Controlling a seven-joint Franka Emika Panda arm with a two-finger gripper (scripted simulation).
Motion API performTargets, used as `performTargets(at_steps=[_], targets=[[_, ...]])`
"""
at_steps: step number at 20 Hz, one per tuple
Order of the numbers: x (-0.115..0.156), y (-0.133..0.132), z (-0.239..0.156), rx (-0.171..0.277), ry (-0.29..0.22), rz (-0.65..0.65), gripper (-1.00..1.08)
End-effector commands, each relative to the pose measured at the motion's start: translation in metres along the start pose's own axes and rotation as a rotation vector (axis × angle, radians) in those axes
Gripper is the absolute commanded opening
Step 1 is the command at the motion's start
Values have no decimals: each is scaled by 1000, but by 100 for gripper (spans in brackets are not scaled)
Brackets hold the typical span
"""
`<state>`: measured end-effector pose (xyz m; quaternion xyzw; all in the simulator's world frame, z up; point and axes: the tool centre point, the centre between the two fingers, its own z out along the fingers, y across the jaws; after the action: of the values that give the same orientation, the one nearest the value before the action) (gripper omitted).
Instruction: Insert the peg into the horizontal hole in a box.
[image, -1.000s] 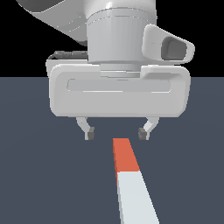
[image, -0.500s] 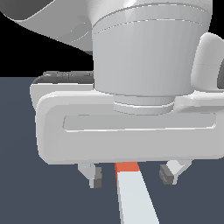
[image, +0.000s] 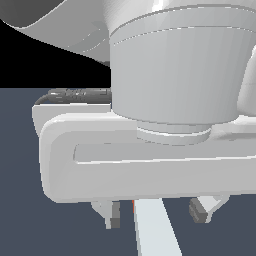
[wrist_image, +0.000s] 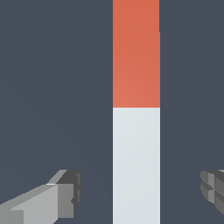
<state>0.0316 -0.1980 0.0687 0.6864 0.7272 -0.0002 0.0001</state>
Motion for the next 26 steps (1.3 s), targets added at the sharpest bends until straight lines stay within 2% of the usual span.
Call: performTargets(at_steps=[1,9,15,16,26], targets=[[0,0,5,1,0,0,100],[1,-1,42,0,1,-1,100],[0,1,49,0,1,-1,100],[0,1,49,0,1,-1,-100],[0,1,49,0,1,-2,-100]])
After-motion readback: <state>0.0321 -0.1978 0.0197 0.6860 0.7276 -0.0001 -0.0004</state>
